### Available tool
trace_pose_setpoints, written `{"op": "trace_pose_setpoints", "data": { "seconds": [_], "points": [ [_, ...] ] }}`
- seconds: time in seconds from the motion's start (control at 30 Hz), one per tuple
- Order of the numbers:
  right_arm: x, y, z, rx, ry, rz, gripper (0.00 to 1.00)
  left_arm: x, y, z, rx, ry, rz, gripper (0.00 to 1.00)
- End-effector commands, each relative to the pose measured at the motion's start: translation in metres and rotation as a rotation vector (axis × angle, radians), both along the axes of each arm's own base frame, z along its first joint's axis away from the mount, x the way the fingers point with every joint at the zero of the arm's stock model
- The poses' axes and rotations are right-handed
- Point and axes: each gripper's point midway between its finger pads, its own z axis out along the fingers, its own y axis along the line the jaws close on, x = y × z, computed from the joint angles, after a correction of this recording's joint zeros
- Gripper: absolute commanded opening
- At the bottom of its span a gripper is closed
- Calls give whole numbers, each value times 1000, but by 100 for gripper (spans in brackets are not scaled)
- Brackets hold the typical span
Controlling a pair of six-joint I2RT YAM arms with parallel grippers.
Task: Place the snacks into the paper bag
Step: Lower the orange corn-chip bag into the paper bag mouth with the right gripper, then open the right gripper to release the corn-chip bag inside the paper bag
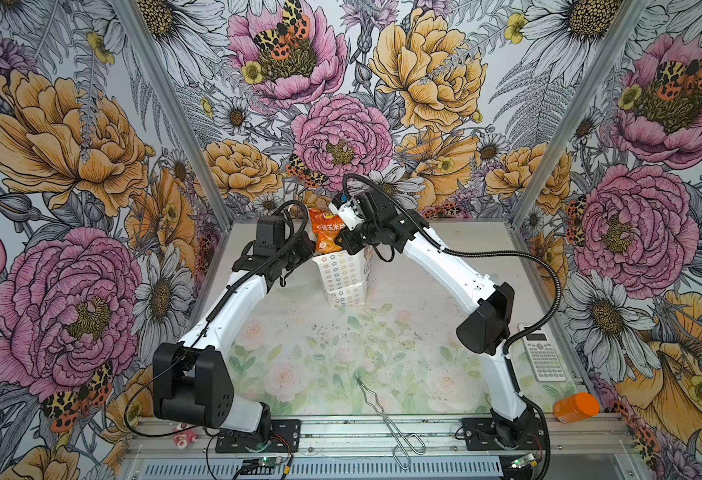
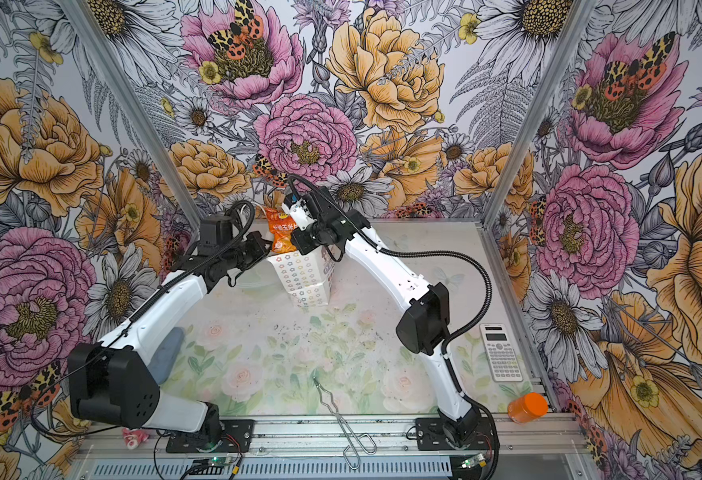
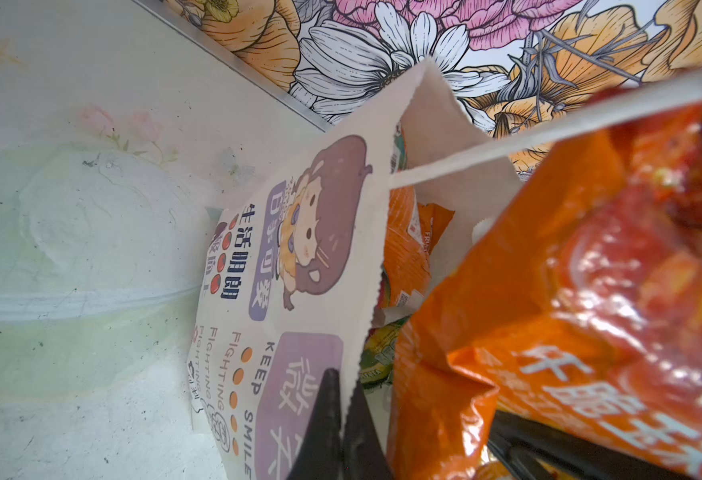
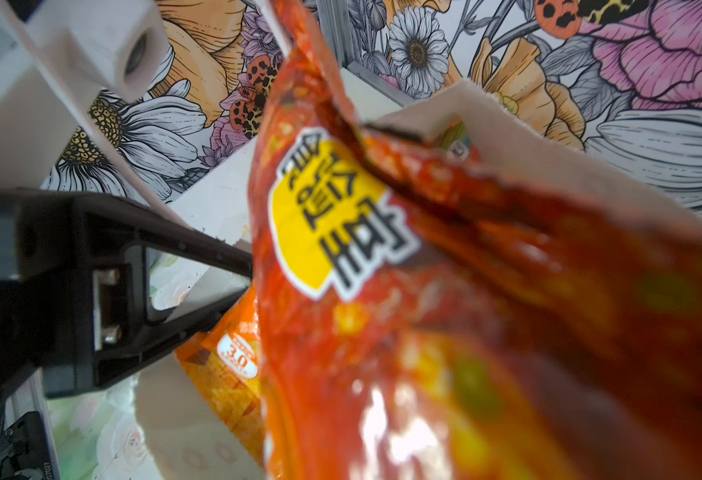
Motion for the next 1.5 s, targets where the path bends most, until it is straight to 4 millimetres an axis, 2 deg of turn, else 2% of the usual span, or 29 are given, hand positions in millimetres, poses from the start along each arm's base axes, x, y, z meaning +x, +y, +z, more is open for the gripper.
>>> {"op": "trace_pose_setpoints", "data": {
  "seconds": [0.0,0.17,0.2,0.27,0.33,0.4,0.57,0.77,0.87,1.0,1.27,1.47],
  "points": [
    [-23,-9,27,13,26,6,13,-1,2,19,-27,-58,-3,0],
    [-26,-18,23,-35,56,-23,12,-1,1,21,-29,-61,-5,0],
    [-26,-20,23,-43,58,-32,16,-1,1,21,-28,-63,-4,0],
    [-24,-25,25,-60,42,-53,33,-1,0,20,-27,-59,-5,0],
    [-22,-28,29,-76,9,-53,43,0,0,20,-27,-59,-6,0],
    [-18,-30,34,-85,-23,-56,47,0,-1,19,-26,-56,-7,0],
    [-4,-34,55,-83,-114,-99,50,0,0,19,-23,-58,-4,0],
    [9,-40,92,-55,-247,-154,50,1,0,17,-22,-52,-2,0],
    [13,-30,100,-6,-274,-131,49,2,-1,17,-24,-52,-4,0],
    [23,-20,96,29,-272,-140,48,1,-1,19,-25,-55,-4,0],
    [52,-12,55,-31,-274,-206,47,1,-4,27,-27,-70,-12,0],
    [67,-12,36,-75,-290,-241,47,-1,-8,34,-24,-83,-20,0]
  ]
}}
